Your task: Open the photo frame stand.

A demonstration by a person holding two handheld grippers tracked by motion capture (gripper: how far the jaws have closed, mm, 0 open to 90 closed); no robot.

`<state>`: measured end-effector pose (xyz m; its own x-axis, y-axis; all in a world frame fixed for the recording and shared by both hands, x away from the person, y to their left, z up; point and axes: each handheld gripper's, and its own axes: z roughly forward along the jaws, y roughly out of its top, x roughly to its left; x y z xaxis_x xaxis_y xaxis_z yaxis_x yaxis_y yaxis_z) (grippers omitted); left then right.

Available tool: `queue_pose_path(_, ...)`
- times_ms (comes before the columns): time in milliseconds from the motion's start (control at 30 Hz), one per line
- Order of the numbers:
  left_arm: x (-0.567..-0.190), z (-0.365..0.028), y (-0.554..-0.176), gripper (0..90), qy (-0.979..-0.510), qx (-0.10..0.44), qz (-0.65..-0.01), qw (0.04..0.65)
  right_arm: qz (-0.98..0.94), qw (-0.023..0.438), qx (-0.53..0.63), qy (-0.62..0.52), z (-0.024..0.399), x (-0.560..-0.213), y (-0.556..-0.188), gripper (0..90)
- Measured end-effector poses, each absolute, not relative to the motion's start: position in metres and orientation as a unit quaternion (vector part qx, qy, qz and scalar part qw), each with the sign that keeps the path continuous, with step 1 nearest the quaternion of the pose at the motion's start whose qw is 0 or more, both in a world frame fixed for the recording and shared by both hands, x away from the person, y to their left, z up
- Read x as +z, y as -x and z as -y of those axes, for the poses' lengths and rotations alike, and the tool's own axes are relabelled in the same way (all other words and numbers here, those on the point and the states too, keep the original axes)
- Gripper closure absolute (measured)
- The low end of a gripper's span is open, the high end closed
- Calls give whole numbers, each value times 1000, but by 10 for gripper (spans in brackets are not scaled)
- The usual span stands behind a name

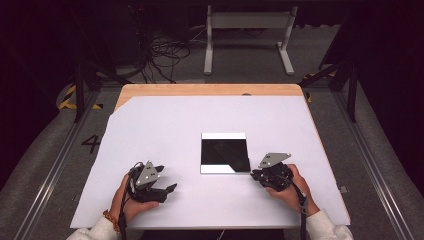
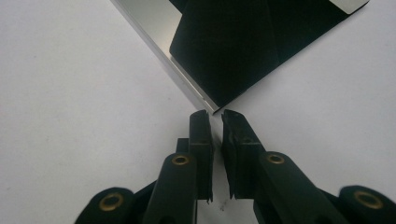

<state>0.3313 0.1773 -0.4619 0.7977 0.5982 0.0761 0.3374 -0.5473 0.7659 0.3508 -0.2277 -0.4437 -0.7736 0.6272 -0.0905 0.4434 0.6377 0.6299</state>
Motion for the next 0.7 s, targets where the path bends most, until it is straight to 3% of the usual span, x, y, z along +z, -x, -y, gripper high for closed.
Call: queue_pose_path(700, -464, -171, -333, 237, -866, 165, -270, 388, -897, 139, 286, -307, 222, -441, -360, 820)
